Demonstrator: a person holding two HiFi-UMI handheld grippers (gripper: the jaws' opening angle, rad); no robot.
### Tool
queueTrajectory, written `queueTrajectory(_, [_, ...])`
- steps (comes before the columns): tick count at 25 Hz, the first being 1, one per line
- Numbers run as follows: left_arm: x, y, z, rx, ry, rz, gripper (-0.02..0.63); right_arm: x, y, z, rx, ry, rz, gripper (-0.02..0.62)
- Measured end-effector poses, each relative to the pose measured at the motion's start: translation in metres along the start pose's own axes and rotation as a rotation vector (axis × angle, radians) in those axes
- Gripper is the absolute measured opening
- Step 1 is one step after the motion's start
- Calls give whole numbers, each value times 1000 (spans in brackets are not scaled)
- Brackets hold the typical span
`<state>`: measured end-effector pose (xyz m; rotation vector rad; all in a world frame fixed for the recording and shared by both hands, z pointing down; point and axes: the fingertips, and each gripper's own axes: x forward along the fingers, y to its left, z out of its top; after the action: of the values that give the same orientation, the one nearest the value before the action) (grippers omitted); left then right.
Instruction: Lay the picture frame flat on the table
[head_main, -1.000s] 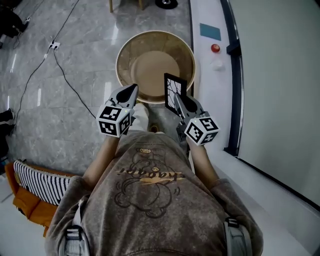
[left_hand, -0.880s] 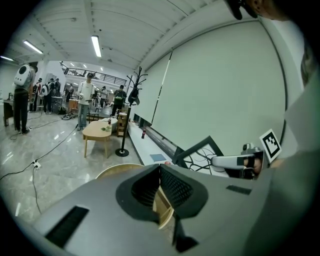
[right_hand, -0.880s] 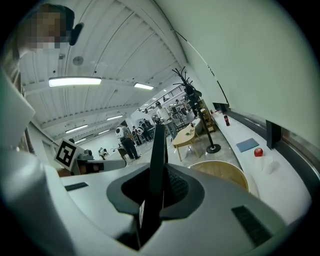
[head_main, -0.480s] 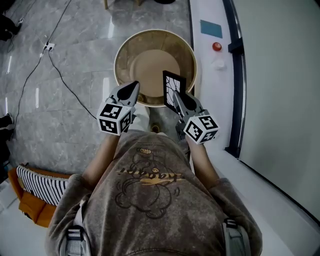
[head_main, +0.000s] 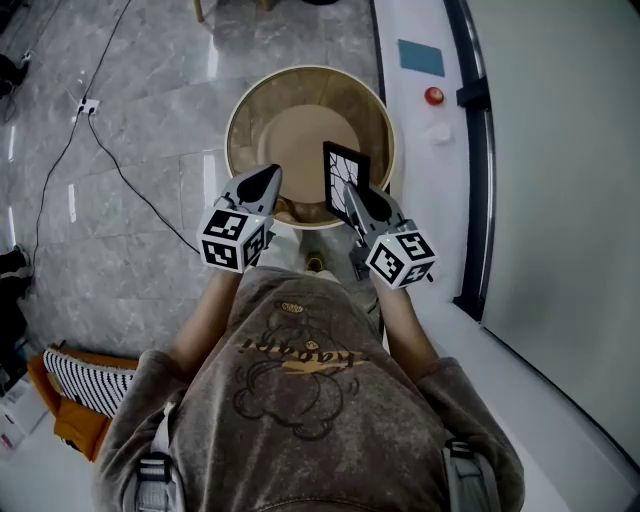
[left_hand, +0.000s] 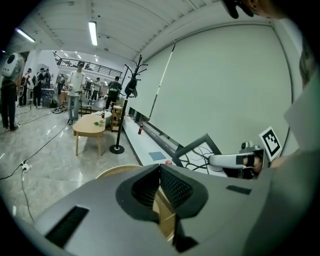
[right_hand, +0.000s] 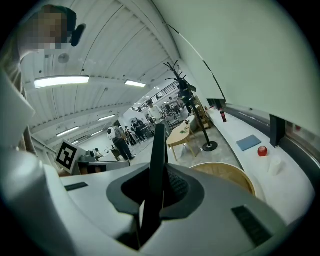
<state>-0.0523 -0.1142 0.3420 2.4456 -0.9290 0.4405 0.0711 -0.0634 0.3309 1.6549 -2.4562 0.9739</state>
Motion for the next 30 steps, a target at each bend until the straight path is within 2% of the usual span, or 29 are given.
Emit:
queueTrajectory(4, [5, -3, -9, 24, 10, -20, 18, -4, -5, -13, 11, -6, -17, 60])
queueTrajectory(11, [29, 21, -6, 35, 25, -43, 18, 22, -20, -14, 25, -13, -31, 60])
queueTrajectory(19, [67, 60, 10, 40, 64, -76, 18, 71, -39, 8, 32, -6, -51, 60])
queueTrajectory(30, [91, 58, 2, 19, 74, -65, 18, 85, -56, 2, 51, 10, -27, 60])
